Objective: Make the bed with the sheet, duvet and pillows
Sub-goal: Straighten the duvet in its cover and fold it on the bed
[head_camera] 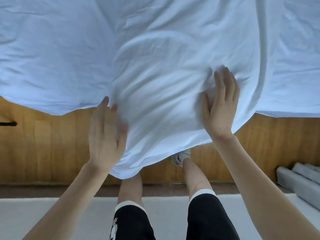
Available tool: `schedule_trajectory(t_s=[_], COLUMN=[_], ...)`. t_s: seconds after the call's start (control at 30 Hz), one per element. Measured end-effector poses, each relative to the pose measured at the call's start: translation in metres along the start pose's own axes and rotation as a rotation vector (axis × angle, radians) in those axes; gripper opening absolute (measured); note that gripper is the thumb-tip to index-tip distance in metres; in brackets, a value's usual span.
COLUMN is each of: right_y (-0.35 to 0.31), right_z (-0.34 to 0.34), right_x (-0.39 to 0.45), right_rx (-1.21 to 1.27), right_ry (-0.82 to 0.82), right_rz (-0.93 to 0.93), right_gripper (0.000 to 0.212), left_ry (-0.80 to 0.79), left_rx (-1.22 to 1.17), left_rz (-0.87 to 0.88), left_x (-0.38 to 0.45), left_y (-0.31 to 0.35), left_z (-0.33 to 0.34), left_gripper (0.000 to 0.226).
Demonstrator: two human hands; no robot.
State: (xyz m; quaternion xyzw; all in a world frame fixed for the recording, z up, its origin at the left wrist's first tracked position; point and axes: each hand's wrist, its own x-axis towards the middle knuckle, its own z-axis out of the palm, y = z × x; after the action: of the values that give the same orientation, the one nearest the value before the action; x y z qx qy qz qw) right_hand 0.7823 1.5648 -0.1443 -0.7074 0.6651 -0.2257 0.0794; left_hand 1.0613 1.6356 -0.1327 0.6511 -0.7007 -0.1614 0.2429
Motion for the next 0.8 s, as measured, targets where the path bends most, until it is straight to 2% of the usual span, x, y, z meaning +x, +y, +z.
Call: schedule_trajectory(t_s=[0.17,0.27,0.33,0.4,0.47,0.5,0.57,0.6,0.7,0.8], right_y=[0.02,0.031,0.047,0.069,0.089,0.096,0.099,0.098,0.093,0.083], right_z=[-0.011,-0.014,-0.011,-0.008,-0.009,-0.01,-0.015,-0.019,-0.031,-0.031], right_x=[-0.016,-0.016,-0.013,-0.011,-0.01,-0.008,-0.002,0.0,-0.012,-0.038], right_rx=[-0.088,-0.125,-0.159,-0.106,0.091,0.17,0.205,0.189,0.238,0.579], right_ry=[-0.001,-0.013,-0.098,-0.259,-0.39,-0.437,-0.473,-0.44,-0.213,-0.053], right_rz=[0.041,0.076,0.116,0.343,0.713,0.821,0.87,0.868,0.887,1.038], right_gripper=[0.049,0.051,0.057,0.072,0.091,0.095,0.1,0.1,0.083,0.03], left_ry=[-0.095,-0.143,-0.2,-0.268,-0.362,-0.411,-0.485,-0.504,-0.465,-0.41], left_rx=[0.067,0.252,0.346,0.391,0.404,0.407,0.393,0.38,0.339,0.301], left_rz=[0.242,0.302,0.306,0.339,0.452,0.528,0.638,0.646,0.578,0.531], left_x=[0.079,0.104,0.11,0.108,0.1,0.094,0.082,0.077,0.065,0.054], left_y=[0.052,0.075,0.079,0.078,0.08,0.083,0.092,0.097,0.106,0.106], left_z=[0.04,0.068,0.085,0.098,0.107,0.111,0.117,0.118,0.116,0.109], left_gripper=[0.051,0.054,0.059,0.063,0.066,0.066,0.064,0.063,0.059,0.057])
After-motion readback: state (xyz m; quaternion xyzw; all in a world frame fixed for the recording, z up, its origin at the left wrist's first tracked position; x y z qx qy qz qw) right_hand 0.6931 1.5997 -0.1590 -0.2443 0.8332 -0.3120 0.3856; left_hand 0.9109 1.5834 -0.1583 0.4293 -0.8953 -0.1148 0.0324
